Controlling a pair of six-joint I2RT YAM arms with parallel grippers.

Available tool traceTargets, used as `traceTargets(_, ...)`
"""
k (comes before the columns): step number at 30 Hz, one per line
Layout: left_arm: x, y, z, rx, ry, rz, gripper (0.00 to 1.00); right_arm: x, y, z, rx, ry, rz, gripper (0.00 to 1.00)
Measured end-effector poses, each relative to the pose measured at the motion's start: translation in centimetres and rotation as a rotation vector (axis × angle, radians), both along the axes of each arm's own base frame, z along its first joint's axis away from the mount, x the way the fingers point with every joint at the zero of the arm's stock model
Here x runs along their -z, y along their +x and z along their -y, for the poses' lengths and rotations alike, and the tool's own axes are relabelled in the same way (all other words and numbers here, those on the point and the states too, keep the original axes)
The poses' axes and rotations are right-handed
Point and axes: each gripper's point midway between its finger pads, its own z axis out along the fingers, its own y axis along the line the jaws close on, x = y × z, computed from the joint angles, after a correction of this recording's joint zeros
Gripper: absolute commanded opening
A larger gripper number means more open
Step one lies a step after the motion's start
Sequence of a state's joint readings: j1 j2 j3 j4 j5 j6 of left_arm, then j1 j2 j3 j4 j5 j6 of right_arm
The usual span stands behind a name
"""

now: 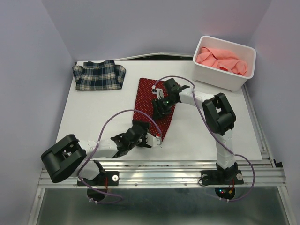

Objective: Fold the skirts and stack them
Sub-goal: Fold the skirt

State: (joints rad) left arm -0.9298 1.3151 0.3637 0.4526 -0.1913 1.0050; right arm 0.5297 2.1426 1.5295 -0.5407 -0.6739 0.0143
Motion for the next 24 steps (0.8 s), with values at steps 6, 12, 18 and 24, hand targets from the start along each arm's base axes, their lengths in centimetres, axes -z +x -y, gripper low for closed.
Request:
traceTargets(6, 1.1, -0.9, 0.1, 0.01, 0.01, -0.058, 0.37, 0.0, -0.1, -0.1, -0.011, 0.01, 0.001, 0.64)
traceTargets(12, 2.5, -1.7, 0.0, 0.012, 0.069, -0.148, 0.04, -0.3, -0.2, -0.2, -0.03, 0.026, 0.004, 0.73)
traceTargets(18, 2.1, -2.6, 1.0, 0.036, 0.066, -0.243, 0.0, -1.3, 1.3, 0.0, -0.03, -0.025, 0.066, 0.81)
traceTargets(24, 1.4, -6.0, 0.8, 0.115, 0.061, -0.383, 0.0, -5.2, 11.1, 1.6, 0.09, -0.039, 0.281, 0.81)
